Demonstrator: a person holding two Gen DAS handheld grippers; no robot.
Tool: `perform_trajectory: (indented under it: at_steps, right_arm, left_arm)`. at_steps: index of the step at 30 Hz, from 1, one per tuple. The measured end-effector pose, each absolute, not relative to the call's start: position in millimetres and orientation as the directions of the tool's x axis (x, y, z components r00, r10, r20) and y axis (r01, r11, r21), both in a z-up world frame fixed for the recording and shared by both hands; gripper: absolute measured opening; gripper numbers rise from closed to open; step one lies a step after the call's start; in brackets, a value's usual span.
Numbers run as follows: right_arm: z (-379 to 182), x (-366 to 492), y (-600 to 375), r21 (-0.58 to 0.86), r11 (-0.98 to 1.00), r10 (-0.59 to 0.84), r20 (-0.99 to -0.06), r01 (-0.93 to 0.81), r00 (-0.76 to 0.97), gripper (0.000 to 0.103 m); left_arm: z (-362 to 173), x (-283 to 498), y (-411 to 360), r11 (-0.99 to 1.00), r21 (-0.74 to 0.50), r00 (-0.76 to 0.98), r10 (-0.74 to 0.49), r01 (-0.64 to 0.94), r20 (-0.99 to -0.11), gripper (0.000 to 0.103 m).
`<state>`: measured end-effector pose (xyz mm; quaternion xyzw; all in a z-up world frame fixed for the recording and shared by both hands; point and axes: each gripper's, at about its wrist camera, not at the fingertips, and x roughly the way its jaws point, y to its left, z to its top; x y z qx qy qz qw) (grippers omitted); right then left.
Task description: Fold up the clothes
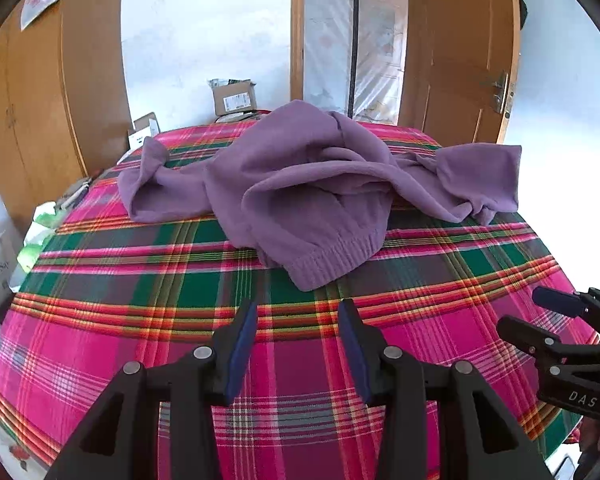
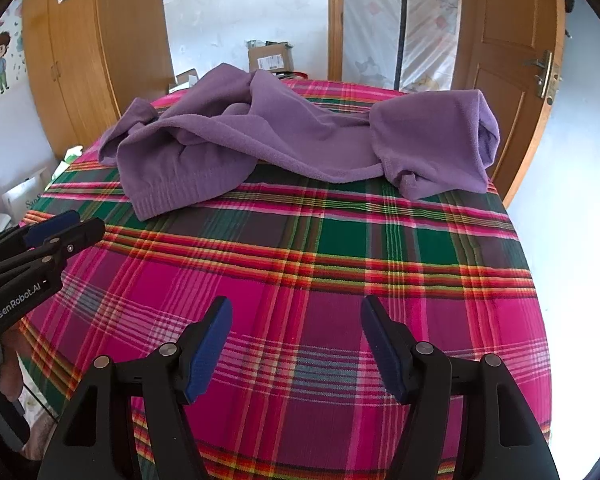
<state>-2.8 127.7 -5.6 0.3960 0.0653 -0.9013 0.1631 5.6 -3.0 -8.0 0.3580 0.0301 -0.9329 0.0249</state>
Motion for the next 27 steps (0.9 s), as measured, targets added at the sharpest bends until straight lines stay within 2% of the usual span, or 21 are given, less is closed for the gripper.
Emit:
perform_trajectory:
  at_steps: [27]
  right_arm:
    - [-4.2, 4.2, 126.9, 0.026, -0.939, -0.254, -0.727, 0.344, -0.638, 0.069]
  left_arm:
    - [-11.9, 9.0, -5.8, -0.993, -0.069, -0.741, -0.023, 0.093, -0.671, 0.043]
